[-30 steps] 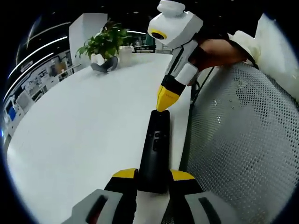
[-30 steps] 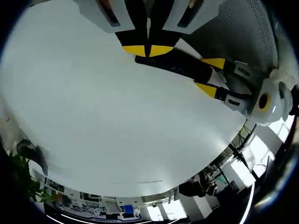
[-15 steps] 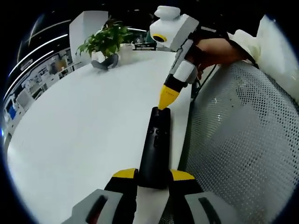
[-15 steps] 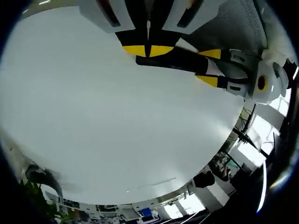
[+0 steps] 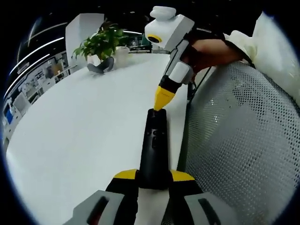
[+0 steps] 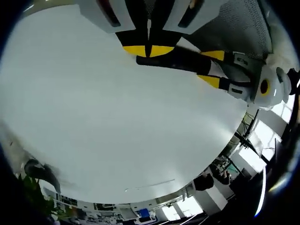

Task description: Press the specified remote control buttons in sequence, fully releasing each button before pressing the next.

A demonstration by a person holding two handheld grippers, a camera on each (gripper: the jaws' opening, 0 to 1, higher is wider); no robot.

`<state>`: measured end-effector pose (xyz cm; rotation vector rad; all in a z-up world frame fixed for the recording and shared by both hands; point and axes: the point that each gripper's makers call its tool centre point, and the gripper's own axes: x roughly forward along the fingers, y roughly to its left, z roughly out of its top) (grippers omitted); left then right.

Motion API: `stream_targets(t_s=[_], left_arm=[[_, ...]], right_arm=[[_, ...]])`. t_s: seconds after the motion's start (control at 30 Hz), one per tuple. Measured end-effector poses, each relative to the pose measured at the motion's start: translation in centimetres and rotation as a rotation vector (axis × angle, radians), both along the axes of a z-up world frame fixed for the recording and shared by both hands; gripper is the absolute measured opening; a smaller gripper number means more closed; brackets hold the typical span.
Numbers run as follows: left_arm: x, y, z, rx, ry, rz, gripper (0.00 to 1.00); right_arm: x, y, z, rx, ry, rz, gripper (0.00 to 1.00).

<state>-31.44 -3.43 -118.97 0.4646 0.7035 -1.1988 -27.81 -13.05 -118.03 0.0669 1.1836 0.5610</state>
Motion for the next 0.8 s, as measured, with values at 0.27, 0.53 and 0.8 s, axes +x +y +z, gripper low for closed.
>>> stream_targets(t_s=[0.27,0.53,0.8], left_arm=[[0.0,-0.2,0.0,-0.012,0.005,-0.005,0.24],[0.1,-0.3,0.0,-0.011,-0.004,-0.010,0.25],[0.2,-0.4,-0.1,-0.008,-0.016,-0.005,0.25]], right_arm=[[-0.4,0.8,0.2,0.074,0.038,-0.013,0.00],[-0.6,0.9,-0.1,0.053,0.045,0.008,0.00],[-0.6,0.7,-0.2,0.087,0.053,-0.028,0.00]])
